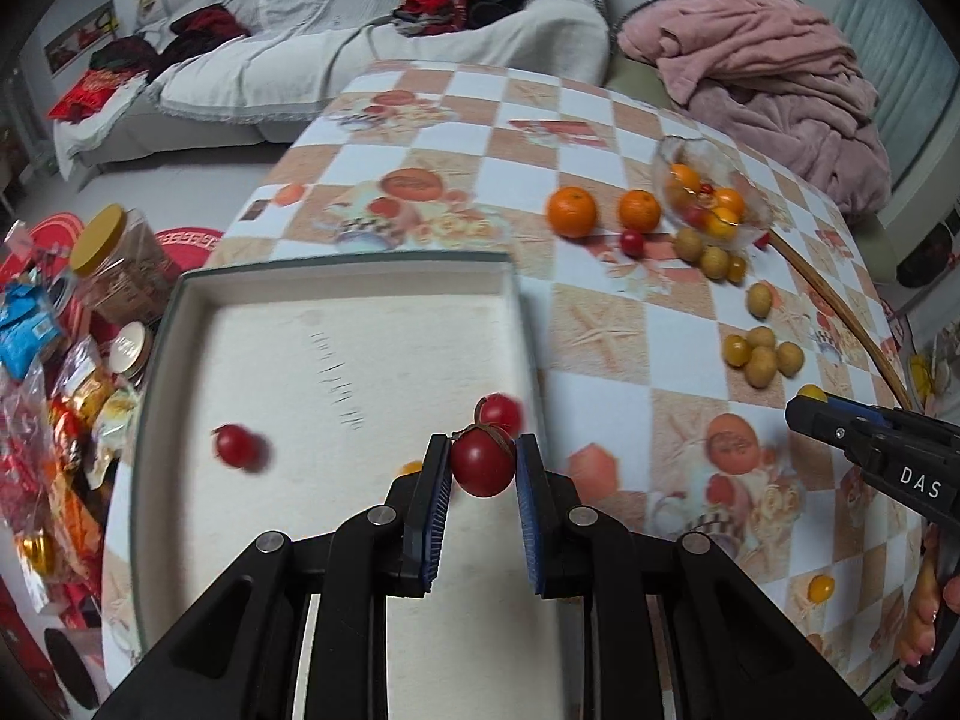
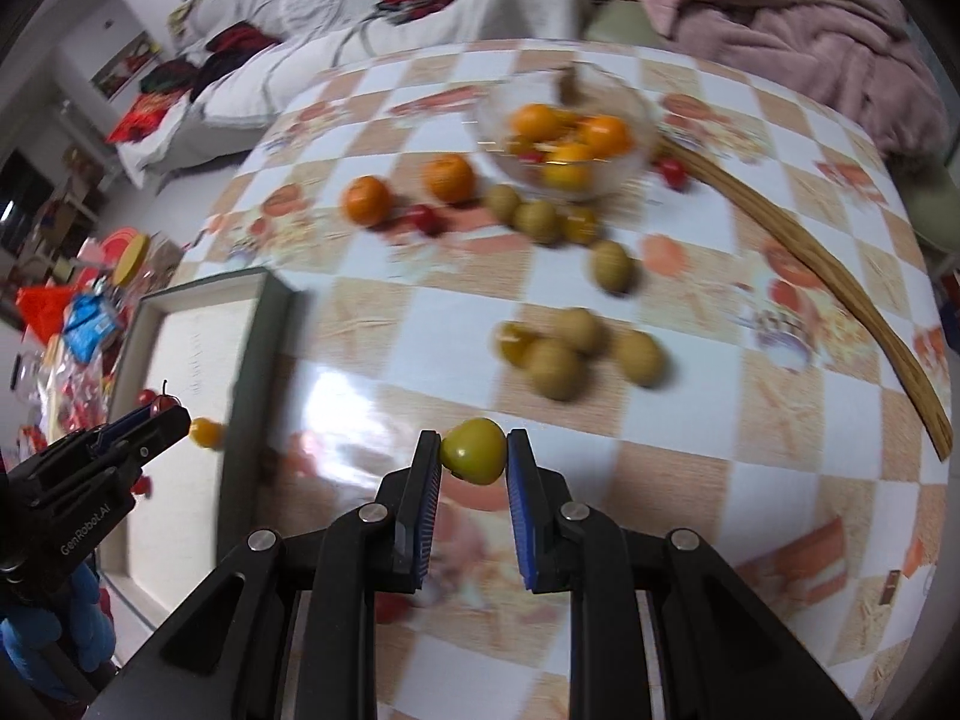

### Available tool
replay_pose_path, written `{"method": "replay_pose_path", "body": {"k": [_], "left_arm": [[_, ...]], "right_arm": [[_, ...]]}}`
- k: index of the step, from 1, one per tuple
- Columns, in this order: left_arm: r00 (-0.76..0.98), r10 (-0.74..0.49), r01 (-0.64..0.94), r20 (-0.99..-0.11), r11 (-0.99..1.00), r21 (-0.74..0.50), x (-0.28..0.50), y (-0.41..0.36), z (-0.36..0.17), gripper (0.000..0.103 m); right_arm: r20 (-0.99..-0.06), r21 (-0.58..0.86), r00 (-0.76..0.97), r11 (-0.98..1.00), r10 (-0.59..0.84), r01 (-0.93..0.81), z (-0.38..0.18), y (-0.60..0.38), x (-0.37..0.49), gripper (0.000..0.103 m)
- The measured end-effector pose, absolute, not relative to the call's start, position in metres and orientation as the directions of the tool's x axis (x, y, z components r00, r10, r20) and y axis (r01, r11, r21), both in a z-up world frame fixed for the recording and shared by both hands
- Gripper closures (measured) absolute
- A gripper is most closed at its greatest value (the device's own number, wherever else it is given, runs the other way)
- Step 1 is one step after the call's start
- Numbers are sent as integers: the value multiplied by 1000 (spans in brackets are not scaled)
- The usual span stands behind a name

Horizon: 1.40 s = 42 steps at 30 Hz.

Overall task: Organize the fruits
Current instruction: 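Carry both tomatoes over the white tray and open both tools to release them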

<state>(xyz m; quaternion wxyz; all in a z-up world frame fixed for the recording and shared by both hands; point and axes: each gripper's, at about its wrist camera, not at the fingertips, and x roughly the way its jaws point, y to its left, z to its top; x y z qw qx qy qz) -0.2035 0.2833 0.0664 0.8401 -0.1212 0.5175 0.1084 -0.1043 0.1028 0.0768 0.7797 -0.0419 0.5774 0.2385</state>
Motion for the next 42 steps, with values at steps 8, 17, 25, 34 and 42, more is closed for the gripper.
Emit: {"method": "replay_pose_path", "body": {"k": [8, 17, 25, 34, 42], "left_arm": [[405, 117, -390, -907, 919, -56, -236, 327, 53, 80], [377, 122, -406, -918, 913, -46, -242, 348, 34, 80], [370, 122, -401, -921, 915, -40, -239, 353, 29, 80], [350, 121, -411, -929, 911, -36, -240, 359, 21, 80], [342, 149, -401, -928, 916, -1, -240, 356, 20, 80]], "right_arm": [[-908, 246, 168, 815, 383, -525, 82, 175, -120, 79], [-903, 296, 95, 766, 419, -571, 73, 242, -117, 79], [-915, 272, 76, 743, 397, -612, 59, 283, -111, 79], [-936, 211, 92, 749, 340, -629, 42, 296, -109, 79], [-949, 175, 89, 738, 304, -652, 28, 307, -112, 79]]}}
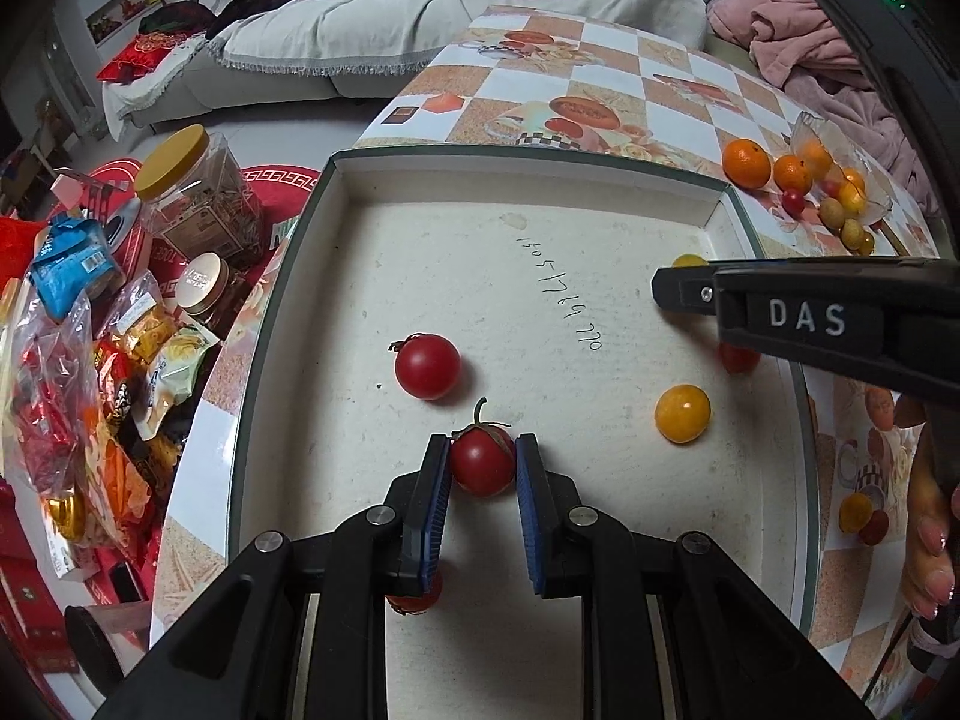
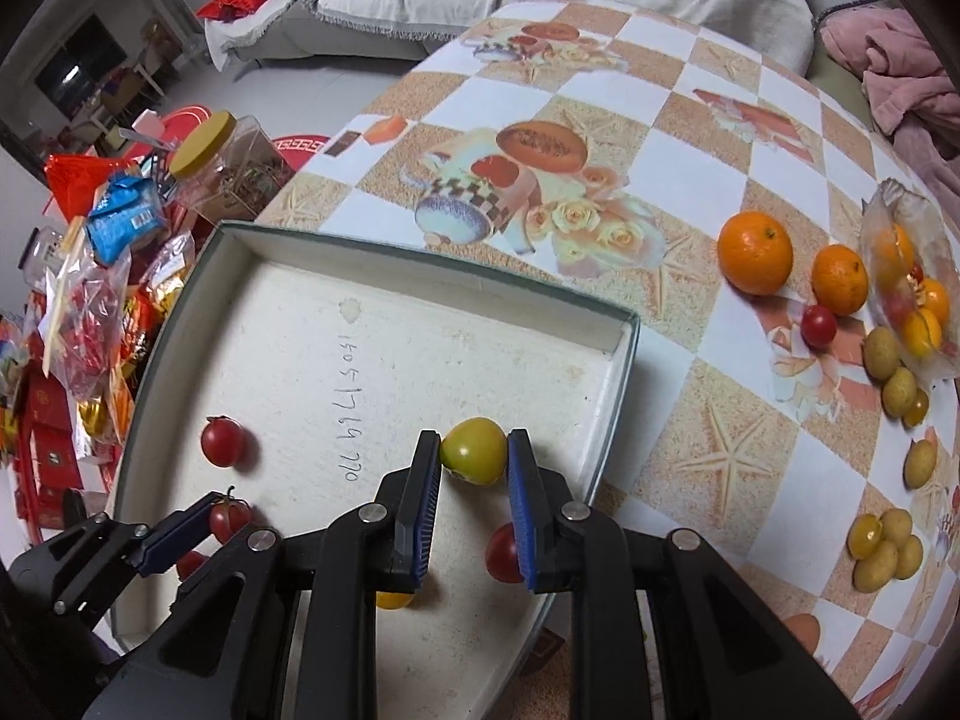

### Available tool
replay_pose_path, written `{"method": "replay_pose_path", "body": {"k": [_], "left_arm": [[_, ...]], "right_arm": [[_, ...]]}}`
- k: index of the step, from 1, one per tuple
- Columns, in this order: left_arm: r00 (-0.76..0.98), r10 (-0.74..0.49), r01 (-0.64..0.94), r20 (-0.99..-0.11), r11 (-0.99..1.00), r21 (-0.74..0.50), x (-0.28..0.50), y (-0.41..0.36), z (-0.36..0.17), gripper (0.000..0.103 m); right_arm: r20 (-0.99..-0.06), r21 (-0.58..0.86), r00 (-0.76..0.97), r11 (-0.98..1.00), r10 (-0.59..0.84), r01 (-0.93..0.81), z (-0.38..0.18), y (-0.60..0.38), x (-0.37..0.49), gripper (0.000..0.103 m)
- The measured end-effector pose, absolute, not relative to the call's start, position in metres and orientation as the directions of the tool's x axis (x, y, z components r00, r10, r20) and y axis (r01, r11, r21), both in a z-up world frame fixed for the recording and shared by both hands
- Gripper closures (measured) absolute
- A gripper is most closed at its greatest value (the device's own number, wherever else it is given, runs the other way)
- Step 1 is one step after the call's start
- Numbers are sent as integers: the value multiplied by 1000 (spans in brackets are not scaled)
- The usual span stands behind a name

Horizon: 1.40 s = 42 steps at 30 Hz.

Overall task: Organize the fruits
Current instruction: 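Carry both tomatoes over the white tray and open both tools to release them, then move both open tools back toward yellow cherry tomatoes on the table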

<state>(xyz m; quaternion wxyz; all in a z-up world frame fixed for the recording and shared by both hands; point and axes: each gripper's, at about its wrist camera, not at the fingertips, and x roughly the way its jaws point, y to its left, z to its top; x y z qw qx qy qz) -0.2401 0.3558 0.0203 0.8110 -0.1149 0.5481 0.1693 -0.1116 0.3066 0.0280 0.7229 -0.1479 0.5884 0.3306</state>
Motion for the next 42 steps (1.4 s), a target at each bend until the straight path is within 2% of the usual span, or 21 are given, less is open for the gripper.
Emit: {"method": "replay_pose_path", "body": {"k": [3, 5, 9, 14, 15, 18, 20, 21, 22, 23, 31, 42], "left_arm": [[338, 156, -398, -928, 917, 9, -239, 354, 20, 80], [334, 163, -397, -928, 918, 18, -240, 354, 20, 79], [331, 170, -399, -928, 917, 26, -239, 353, 20, 79], [329, 172, -395, -928, 918, 30, -239, 352, 20, 79], [329, 172, -393, -929, 919, 31, -239, 352, 20, 79], [328, 170, -388, -929, 921, 32, -240, 352, 20, 79], [325, 174, -387, -930, 921, 37, -240, 351, 21, 78], [322, 180, -388, -929, 921, 44, -240, 351, 21, 58], [326, 189, -392, -926, 919, 49, -241, 351, 22, 27], [348, 204, -399, -915, 916, 53, -243, 351, 25, 22], [340, 220, -378, -914, 922, 82, -241, 344, 28, 22], [390, 192, -251, -901, 963, 97, -226, 294, 53, 22]], "right_arm": [[-950, 166, 91, 728, 300, -666, 27, 308, -113, 78], [-951, 161, 87, 715, 297, -681, 27, 311, -115, 73], [-944, 180, 84, 711, 319, -680, 31, 313, -117, 52], [-925, 223, 92, 724, 368, -653, 43, 306, -114, 41], [-921, 228, 100, 729, 376, -646, 47, 303, -113, 33], [-906, 259, 105, 735, 409, -627, 57, 295, -110, 30], [-901, 265, 115, 741, 418, -617, 63, 290, -108, 23], [-897, 271, 118, 742, 425, -613, 66, 287, -108, 22], [-896, 275, 119, 745, 428, -608, 68, 284, -107, 22], [-895, 279, 119, 747, 431, -604, 70, 281, -107, 22], [-894, 287, 141, 785, 425, -549, 76, 240, -109, 20], [-938, 221, 165, 894, 304, -390, 65, 123, -122, 20]]}}
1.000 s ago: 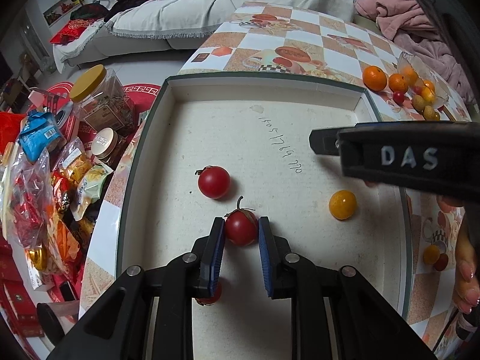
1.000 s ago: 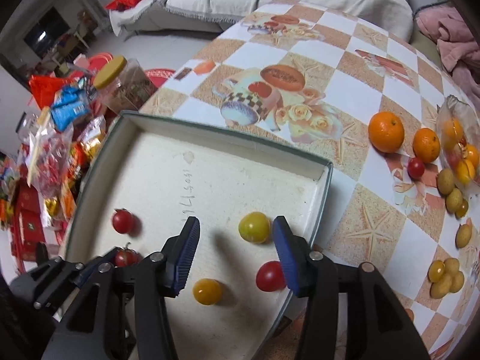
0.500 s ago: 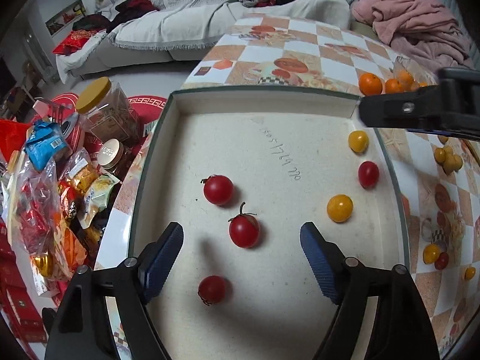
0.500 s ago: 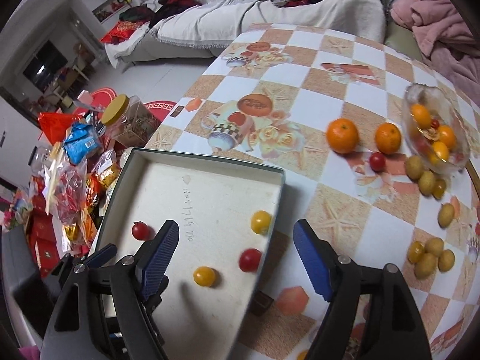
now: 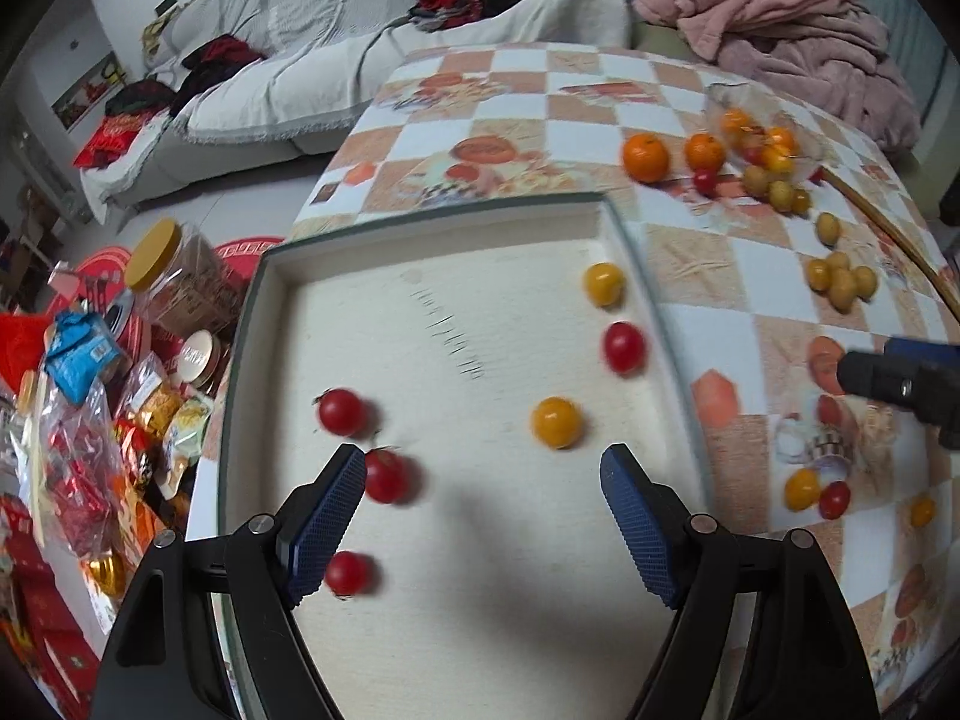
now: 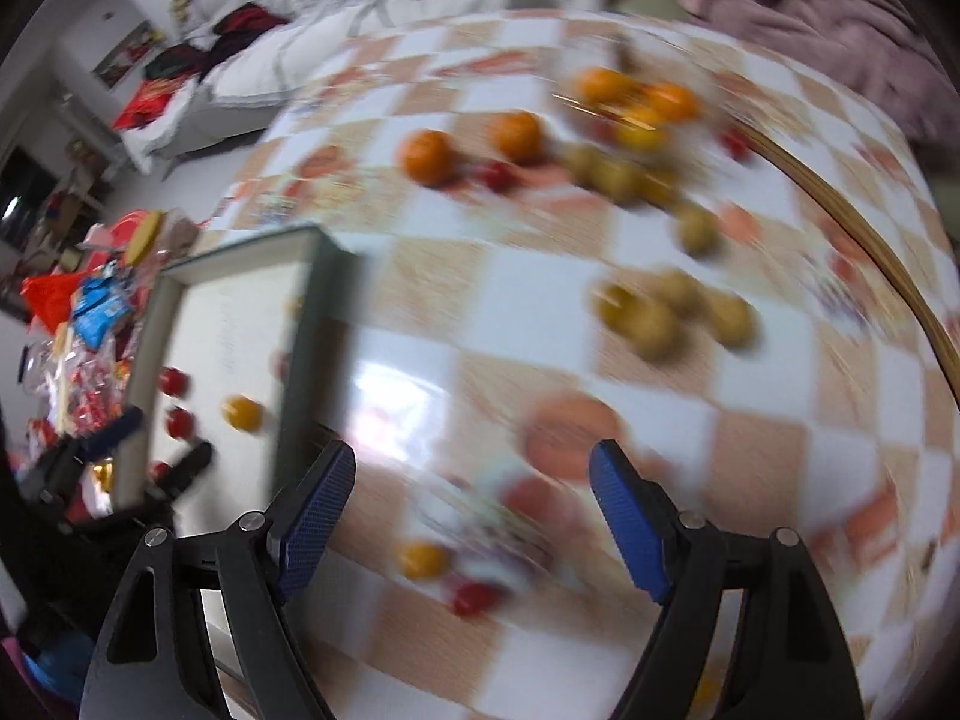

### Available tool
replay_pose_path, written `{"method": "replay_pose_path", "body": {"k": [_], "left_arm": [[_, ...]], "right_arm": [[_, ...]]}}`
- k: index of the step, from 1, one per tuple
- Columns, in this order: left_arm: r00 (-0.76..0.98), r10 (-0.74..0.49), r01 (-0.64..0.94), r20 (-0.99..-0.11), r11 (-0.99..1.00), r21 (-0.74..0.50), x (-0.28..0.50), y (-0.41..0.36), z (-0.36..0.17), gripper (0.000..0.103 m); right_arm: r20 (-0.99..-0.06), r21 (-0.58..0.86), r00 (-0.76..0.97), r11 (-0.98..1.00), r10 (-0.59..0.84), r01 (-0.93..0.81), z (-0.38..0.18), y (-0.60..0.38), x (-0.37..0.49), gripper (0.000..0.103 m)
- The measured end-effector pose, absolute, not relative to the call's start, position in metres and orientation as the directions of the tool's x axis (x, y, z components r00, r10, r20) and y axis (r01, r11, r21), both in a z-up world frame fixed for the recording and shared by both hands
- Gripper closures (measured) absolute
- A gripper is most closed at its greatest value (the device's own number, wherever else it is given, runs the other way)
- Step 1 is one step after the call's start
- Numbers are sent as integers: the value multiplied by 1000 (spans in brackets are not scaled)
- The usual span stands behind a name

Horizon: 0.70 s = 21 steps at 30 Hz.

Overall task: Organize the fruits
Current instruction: 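Move both open tools back toward yellow cherry tomatoes on the table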

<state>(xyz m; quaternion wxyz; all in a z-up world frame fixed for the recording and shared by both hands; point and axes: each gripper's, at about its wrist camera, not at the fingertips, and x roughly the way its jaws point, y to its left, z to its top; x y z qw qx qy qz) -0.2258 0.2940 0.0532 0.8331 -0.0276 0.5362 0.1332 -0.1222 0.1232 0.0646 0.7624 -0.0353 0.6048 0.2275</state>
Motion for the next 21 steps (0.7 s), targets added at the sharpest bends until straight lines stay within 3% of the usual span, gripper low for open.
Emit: {"method": "replay_pose_path", "body": {"k": [12, 21], "left_arm": [[412, 45, 2, -910, 999, 50, -211, 200, 62, 22], [365, 48, 87, -930, 993, 85, -205, 167, 37, 22]], "right_arm": [[-970, 129, 168, 959, 175, -252, 55, 9, -169, 20], [-978, 121, 141, 966, 156, -230, 47, -11, -190, 20]]}}
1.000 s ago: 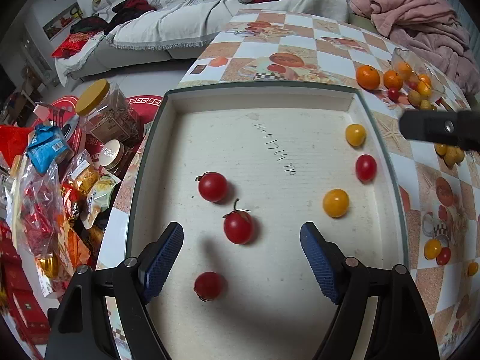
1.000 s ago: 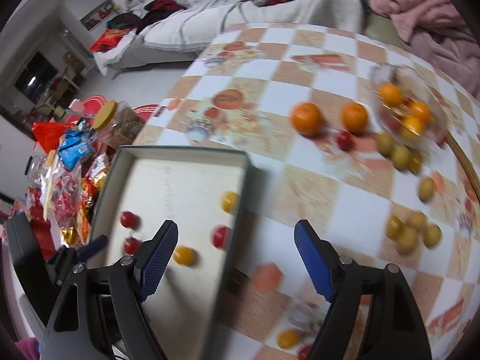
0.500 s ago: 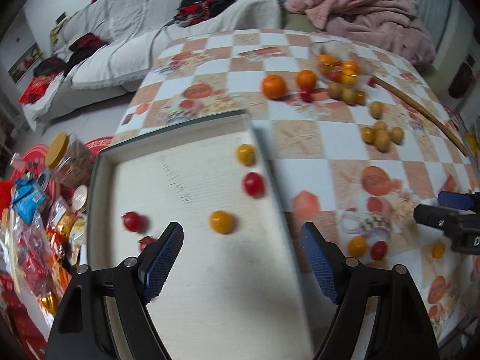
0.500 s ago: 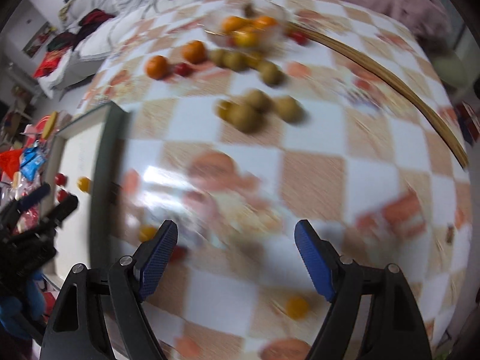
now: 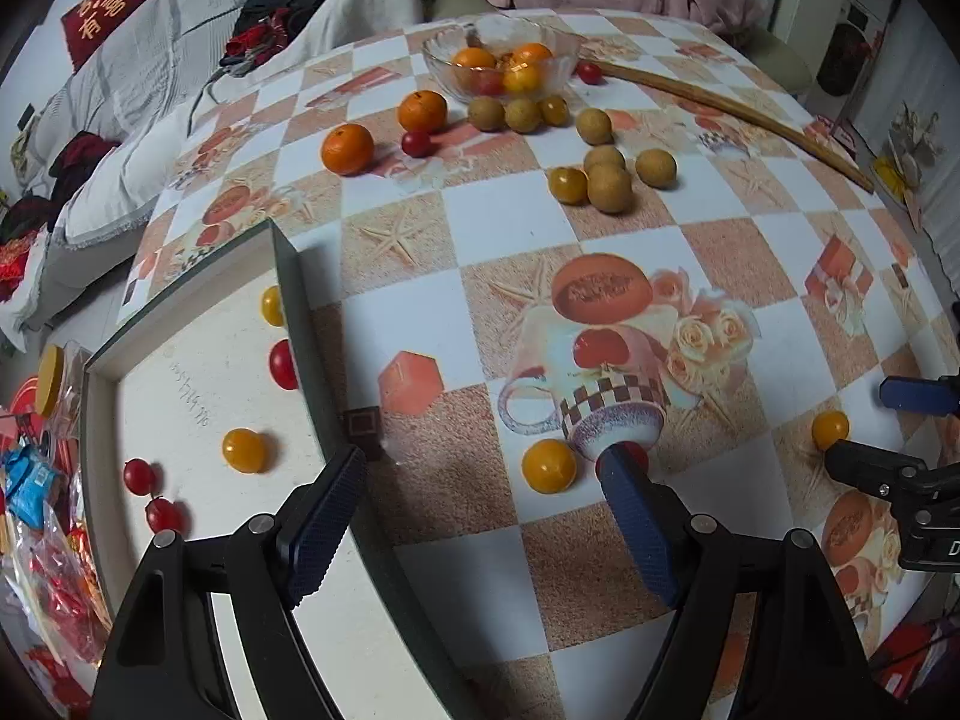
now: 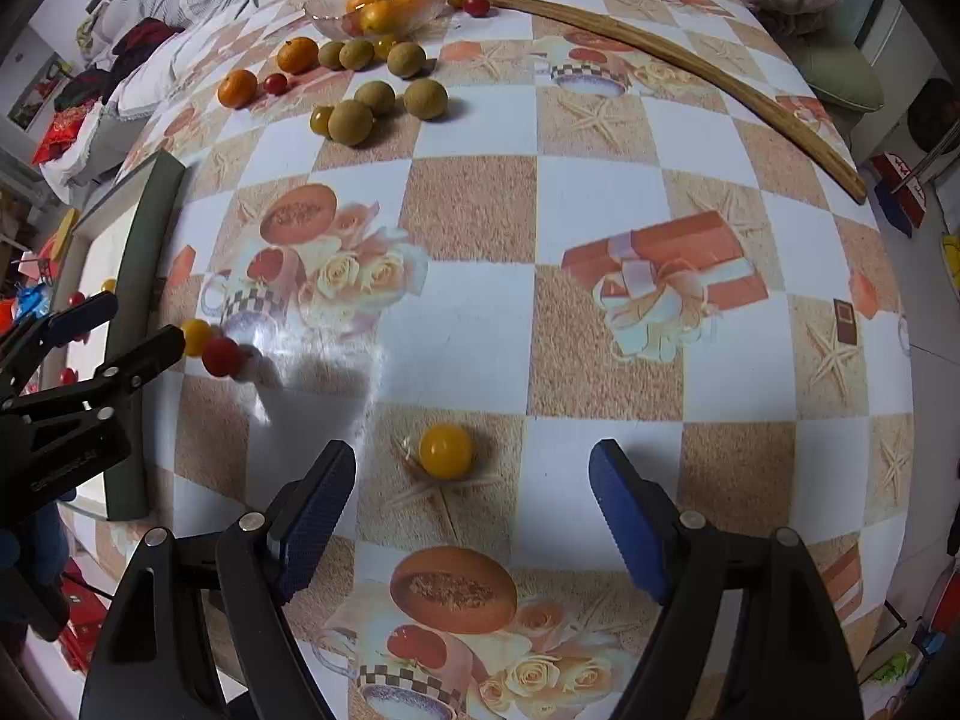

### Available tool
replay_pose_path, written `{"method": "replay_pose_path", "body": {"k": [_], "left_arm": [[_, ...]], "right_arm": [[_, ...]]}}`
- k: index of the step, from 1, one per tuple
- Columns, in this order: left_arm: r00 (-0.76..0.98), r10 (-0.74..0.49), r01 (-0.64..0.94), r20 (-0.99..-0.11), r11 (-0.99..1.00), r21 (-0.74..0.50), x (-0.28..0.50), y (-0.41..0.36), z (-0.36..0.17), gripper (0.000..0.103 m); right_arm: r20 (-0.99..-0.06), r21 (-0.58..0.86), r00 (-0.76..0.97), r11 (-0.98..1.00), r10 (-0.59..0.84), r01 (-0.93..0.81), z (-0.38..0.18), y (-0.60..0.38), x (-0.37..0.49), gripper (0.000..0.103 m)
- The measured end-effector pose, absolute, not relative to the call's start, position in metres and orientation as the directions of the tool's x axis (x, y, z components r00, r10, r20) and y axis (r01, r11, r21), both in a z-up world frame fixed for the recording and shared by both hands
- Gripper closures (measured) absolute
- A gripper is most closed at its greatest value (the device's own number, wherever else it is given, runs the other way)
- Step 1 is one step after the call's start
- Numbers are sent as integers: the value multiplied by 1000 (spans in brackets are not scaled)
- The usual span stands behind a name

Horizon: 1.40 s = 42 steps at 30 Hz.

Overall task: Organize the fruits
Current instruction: 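Move both open tools back toward yellow cherry tomatoes on the table, then grasp a red cherry tomato with the left tool while the right tool grasps a yellow one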

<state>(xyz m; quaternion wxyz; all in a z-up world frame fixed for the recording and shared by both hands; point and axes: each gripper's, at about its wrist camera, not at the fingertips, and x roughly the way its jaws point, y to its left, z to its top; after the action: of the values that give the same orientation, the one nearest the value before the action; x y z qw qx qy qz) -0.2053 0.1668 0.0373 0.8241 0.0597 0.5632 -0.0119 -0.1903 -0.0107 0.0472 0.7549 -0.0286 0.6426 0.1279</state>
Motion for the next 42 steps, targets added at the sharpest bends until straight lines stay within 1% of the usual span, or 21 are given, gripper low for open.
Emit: {"method": "replay_pose_path", "body": {"k": [6, 11, 16, 19, 24, 26, 28, 32, 33, 35, 37, 38, 39, 41, 42], "left_arm": [[354, 47, 116, -934, 989, 94, -207, 164, 28, 22], [353, 41, 82, -935, 994, 74, -201, 171, 26, 22], [341, 10, 47, -940, 999, 28, -203, 180, 32, 22], [337, 17, 84, -941, 995, 48, -212, 175, 36, 22], [321, 38, 150, -946, 984, 90, -214, 158, 25, 22], [320, 29, 149, -947, 986, 81, -210, 155, 20, 22], [329, -6, 155, -944, 987, 48, -209, 153, 18, 22], [337, -12, 219, -941, 973, 66, -209, 138, 12, 22], [335, -7, 223, -942, 972, 72, -208, 136, 10, 22], [336, -26, 198, -942, 979, 44, -203, 138, 11, 22], [328, -25, 169, -944, 985, 33, -199, 141, 11, 22], [328, -22, 157, -944, 987, 31, -198, 143, 12, 22], [327, -21, 152, -945, 988, 31, -198, 144, 13, 22], [322, -24, 148, -946, 989, 25, -200, 146, 12, 22], [320, -27, 146, -947, 989, 22, -201, 147, 12, 22]], "right_arm": [[-980, 103, 136, 960, 142, -259, 39, -7, -193, 20], [-983, 91, 128, 957, 130, -275, 31, -2, -191, 20], [-981, 90, 139, 953, 136, -290, 33, 1, -190, 20], [-981, 89, 142, 952, 135, -293, 34, -1, -190, 20], [-982, 79, 142, 949, 127, -304, 31, 2, -191, 20], [-982, 70, 146, 946, 121, -315, 31, 4, -192, 20], [-982, 53, 154, 943, 109, -330, 30, 6, -195, 20], [-983, 12, 169, 934, 77, -358, 30, 12, -199, 20], [-982, 6, 172, 933, 72, -360, 30, 12, -200, 22], [-981, -2, 182, 932, 69, -362, 31, 13, -200, 29], [-980, -5, 189, 930, 70, -368, 33, 13, -200, 40], [-979, -5, 189, 928, 71, -372, 33, 13, -199, 41], [-979, -4, 190, 927, 73, -375, 34, 13, -199, 44], [-977, 0, 198, 921, 83, -389, 35, 13, -200, 56], [-976, 8, 197, 919, 93, -394, 37, 13, -199, 70]]}}
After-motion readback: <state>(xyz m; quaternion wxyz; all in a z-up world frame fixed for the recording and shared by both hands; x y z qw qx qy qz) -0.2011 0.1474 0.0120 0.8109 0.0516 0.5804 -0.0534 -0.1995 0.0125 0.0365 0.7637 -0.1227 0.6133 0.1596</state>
